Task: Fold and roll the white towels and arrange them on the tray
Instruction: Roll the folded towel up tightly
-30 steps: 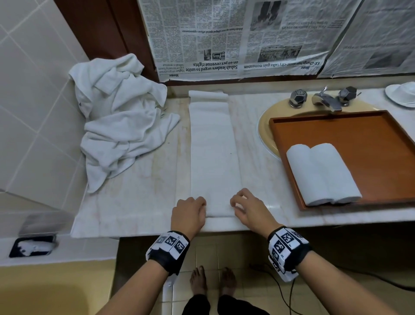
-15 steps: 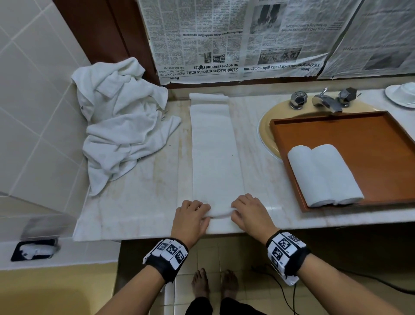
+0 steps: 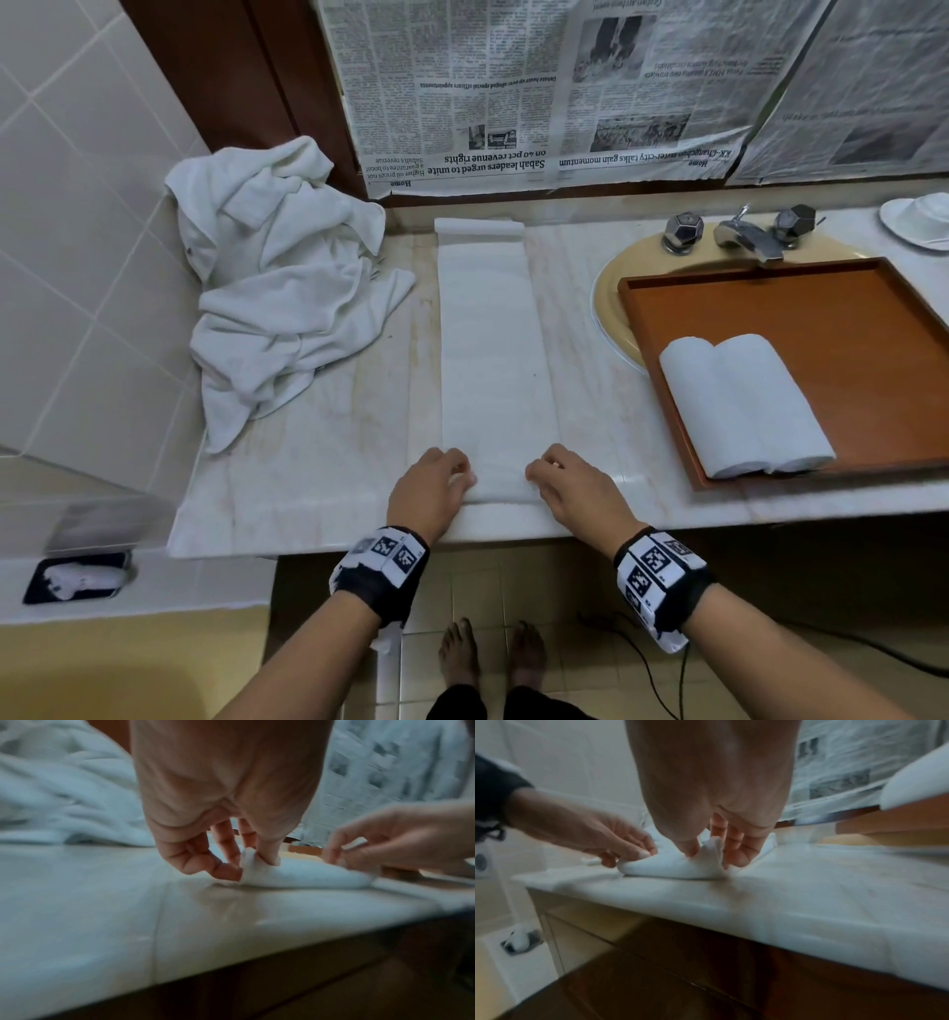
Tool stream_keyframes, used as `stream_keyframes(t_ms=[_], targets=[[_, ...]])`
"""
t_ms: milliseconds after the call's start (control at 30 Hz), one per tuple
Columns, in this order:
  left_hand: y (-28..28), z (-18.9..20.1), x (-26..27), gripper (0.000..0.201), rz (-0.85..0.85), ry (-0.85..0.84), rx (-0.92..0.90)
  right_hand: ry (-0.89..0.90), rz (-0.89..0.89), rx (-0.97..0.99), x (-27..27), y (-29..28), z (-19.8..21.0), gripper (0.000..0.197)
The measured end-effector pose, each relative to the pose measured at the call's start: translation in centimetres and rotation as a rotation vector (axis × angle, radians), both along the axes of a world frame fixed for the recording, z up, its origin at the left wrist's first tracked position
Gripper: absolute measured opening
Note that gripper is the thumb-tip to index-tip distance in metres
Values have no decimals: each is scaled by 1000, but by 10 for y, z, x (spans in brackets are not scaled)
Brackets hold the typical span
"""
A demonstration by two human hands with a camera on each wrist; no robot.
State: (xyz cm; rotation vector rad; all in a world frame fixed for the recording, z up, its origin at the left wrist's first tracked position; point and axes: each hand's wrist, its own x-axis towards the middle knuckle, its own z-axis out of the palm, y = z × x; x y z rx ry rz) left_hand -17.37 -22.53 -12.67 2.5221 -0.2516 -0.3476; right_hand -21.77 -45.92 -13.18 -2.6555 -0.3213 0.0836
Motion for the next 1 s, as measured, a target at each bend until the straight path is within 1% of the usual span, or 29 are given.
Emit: stream_keyframes(t_ms=[67,100,167,233,267,333,367,433,500,600,700,767,833,900,933,1000], targets=[[-2,-6,-3,13,-17,-116,57,-84,45,-50,0,1,0,14],[-2,-8,-4,11,-26,-142,62,-108,68,-77,-1,1,1,16],[-2,-11,-5,9,-72,-187,44,-106,109,-138,-3,1,2,25],[1,-11,-8,13,-97,-205,34,-75,122,-149,-4,0,3,30],[2,-9,-10,18,-104,-189,40,-59,115,-134,-3,0,2,30],[5,-8,-14,35,-143,-146,85,-20,81,-73,1,1,-1,25],[6,-8,-14,38,-159,-131,111,2,65,-37,3,1,-2,25],[8,-7,-13,36,-162,-129,103,44,42,32,5,1,-2,37],[8,-7,-9,33,-138,-124,56,104,8,107,6,0,-1,41],[9,-7,-4,31,-137,-94,21,189,-46,178,7,-5,2,32],[11,-7,4,30,-90,-11,-45,192,-80,279,5,-7,4,28],[10,-6,7,24,-55,20,-87,175,-84,315,3,-6,4,26],[8,-7,9,22,-38,34,-99,95,-47,248,3,-5,0,19],[6,-7,9,20,12,46,-109,32,-16,153,4,-3,-2,17],[6,-7,9,18,43,46,-116,19,0,115,4,-3,-2,21],[5,-6,9,16,79,34,-128,2,48,49,3,-4,-3,35]])
